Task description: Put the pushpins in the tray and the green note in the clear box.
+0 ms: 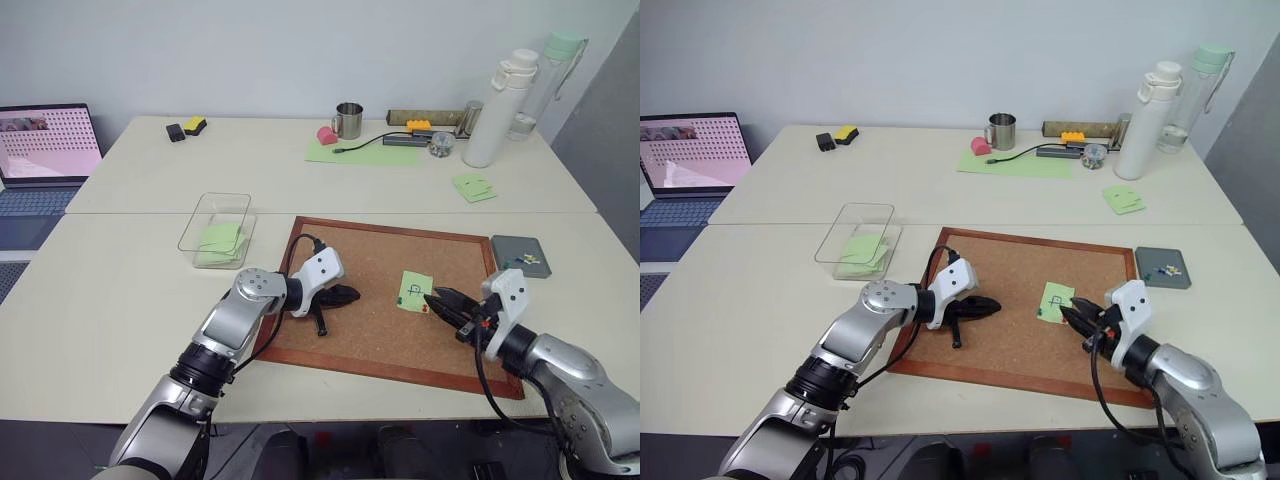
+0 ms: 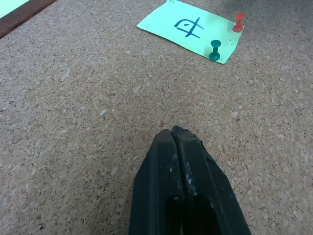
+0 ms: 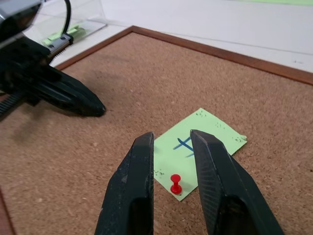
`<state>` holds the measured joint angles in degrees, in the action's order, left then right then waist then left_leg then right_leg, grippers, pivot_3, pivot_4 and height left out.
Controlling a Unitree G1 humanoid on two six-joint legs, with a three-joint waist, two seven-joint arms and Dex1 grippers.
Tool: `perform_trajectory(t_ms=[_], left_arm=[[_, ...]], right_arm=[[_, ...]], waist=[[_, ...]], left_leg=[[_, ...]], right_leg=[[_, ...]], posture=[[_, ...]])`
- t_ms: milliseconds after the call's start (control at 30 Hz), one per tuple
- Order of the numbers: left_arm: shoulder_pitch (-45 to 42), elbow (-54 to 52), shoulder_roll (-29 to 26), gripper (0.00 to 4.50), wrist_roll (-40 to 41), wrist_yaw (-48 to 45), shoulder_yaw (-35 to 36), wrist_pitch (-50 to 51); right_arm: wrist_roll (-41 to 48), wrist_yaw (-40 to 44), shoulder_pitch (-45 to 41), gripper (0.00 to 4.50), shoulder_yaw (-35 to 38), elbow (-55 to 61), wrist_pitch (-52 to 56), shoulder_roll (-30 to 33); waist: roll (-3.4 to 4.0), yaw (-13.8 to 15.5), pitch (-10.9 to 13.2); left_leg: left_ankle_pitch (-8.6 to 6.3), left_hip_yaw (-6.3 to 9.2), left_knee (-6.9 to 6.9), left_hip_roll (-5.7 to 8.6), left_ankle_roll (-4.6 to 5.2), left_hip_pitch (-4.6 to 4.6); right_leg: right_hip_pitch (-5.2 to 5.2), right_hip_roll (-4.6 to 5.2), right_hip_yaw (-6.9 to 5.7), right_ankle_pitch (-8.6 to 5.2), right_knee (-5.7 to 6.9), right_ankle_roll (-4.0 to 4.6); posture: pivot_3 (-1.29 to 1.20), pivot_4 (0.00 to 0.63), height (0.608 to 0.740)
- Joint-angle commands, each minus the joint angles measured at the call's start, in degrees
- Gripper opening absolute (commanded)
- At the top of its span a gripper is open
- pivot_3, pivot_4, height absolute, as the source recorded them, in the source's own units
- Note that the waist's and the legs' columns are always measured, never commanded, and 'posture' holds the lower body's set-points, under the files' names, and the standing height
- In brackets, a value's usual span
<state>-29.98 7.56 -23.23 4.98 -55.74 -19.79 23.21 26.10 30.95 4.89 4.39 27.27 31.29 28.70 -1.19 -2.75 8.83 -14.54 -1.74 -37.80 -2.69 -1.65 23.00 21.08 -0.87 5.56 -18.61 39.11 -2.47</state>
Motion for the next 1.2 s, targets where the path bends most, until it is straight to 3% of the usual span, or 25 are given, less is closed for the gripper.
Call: perform_trajectory(t_ms=[33, 433, 533, 600, 667, 1200], left_arm=[[1.37, 2.59, -0.48, 0.00, -1.68, -0.23, -1.93, 1.27], [1.90, 1.68, -1.11, 0.00, -1.54, 0.02, -1.37, 1.96], [1.97, 1.62, -1.11, 0.00, -1.53, 0.13, -1.33, 1.99], [1.88, 1.70, -0.99, 0.00, -1.55, 0.23, -1.33, 2.04], [1.82, 1.74, -0.93, 0.00, -1.55, 0.30, -1.31, 2.05], [1.46, 2.21, -0.79, 0.00, -1.59, -0.08, -1.70, 2.29]], right_arm=[[-2.82, 0.42, -0.63, 1.22, -2.16, -1.67, -2.90, -0.07], [-5.55, 0.77, -0.35, 1.22, -3.67, -5.14, -4.85, -0.76], [-5.01, 0.88, -0.33, 0.84, -3.34, -5.20, -4.84, -1.39], [-4.98, 0.98, -0.41, 0.28, -3.14, -5.33, -4.88, -1.58], [-4.85, 1.01, -0.52, 0.02, -2.88, -5.28, -4.88, -1.88], [5.74, -2.49, -0.38, 0.02, 6.64, 2.19, -0.97, -5.50]], waist=[[0.00, 0.03, 0.00], [0.00, 0.07, 0.00], [0.00, 0.07, 0.00], [0.00, 0.07, 0.00], [-0.01, 0.06, 0.00], [-0.09, 0.11, -0.03]], left_leg=[[0.00, 0.00, 0.00, 0.00, 0.00, 0.00], [0.00, 0.01, 0.00, 0.00, 0.00, 0.00], [0.00, 0.00, 0.00, 0.00, 0.00, 0.00], [0.00, 0.00, 0.00, 0.00, 0.00, 0.00], [0.00, 0.00, 0.00, 0.00, 0.00, 0.00], [0.00, 0.04, 0.00, -0.02, 0.00, 0.03]], right_leg=[[0.00, 0.00, 0.00, 0.00, -0.01, 0.00], [0.00, -0.01, 0.00, 0.00, -0.01, 0.00], [0.00, -0.01, 0.00, 0.00, -0.01, 0.00], [0.00, 0.00, 0.01, 0.00, -0.01, 0.00], [0.00, 0.00, 0.00, 0.00, 0.00, 0.00], [0.01, 0.00, 0.00, 0.00, -0.02, 0.00]], posture=[[0.00, 0.150, 0.740], [0.00, 0.150, 0.740], [0.00, 0.150, 0.740], [0.00, 0.150, 0.740], [0.00, 0.150, 0.740], [0.00, 0.150, 0.740]])
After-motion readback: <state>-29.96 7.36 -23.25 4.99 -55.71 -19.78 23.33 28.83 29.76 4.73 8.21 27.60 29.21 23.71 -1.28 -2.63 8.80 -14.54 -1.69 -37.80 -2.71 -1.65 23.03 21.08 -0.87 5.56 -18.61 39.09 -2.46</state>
